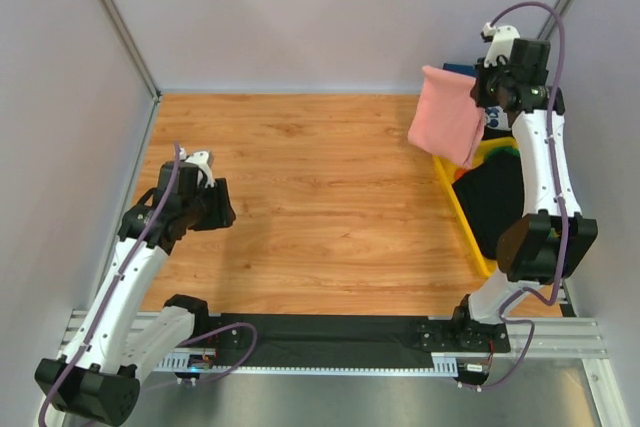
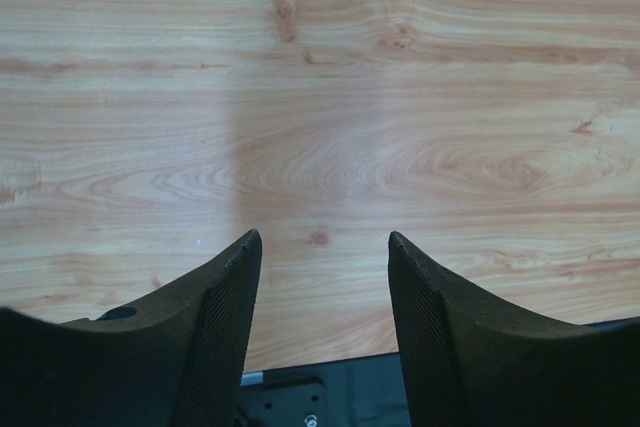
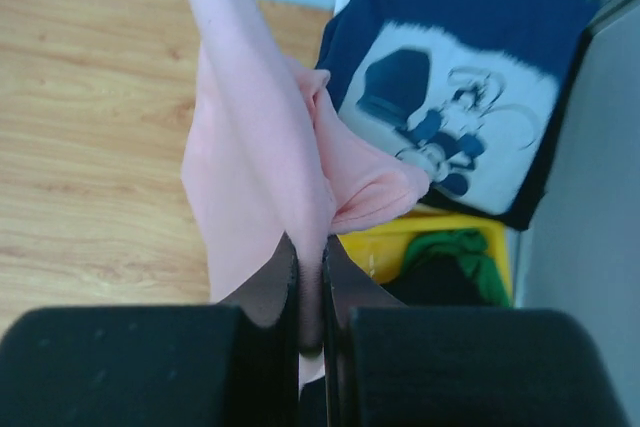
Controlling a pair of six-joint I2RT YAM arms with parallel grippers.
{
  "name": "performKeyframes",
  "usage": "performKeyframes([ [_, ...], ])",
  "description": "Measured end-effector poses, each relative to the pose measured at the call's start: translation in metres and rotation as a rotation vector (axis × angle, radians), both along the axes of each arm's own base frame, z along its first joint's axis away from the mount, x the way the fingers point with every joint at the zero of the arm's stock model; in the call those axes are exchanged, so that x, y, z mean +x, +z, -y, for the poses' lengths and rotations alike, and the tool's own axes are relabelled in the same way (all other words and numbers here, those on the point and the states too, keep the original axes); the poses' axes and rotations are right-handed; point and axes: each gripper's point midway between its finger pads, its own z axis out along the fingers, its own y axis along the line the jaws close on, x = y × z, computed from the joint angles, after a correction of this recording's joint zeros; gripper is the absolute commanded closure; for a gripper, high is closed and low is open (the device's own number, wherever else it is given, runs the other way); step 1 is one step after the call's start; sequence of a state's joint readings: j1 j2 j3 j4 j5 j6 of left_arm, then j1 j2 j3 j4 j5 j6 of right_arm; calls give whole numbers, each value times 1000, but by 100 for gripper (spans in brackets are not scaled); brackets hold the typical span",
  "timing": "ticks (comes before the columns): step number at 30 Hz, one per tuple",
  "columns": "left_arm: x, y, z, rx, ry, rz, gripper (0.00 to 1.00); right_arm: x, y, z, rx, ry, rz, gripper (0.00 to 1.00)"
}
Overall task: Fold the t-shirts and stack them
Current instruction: Neatly place the folded tshirt to the corner
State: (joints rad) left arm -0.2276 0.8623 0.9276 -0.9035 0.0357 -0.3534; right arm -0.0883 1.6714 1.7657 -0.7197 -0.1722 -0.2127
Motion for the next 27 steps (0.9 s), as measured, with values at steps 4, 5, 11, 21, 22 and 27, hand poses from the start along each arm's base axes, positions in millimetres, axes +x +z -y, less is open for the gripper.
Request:
performKeyframes([
  [4,1,-3,1,0,-3,-15,39,10,42,14,-54,24,104,100],
  [5,2,-4,1,0,-3,-18,39,14,50,16,-65,34,125,100],
  [11,3,-8,2,3,-5,-39,40,44,47,27,-112,82,142,100],
  [21,4,-14,2,9,-4,-65,41,85,-5,54,-150,84,60,100],
  [22,4,-15,2,9,-4,-69,41,86,-4,57,-155,80,64,100],
  [27,5,-17,3,12,-4,-81,41,90,10,78,-190,48,105,100],
])
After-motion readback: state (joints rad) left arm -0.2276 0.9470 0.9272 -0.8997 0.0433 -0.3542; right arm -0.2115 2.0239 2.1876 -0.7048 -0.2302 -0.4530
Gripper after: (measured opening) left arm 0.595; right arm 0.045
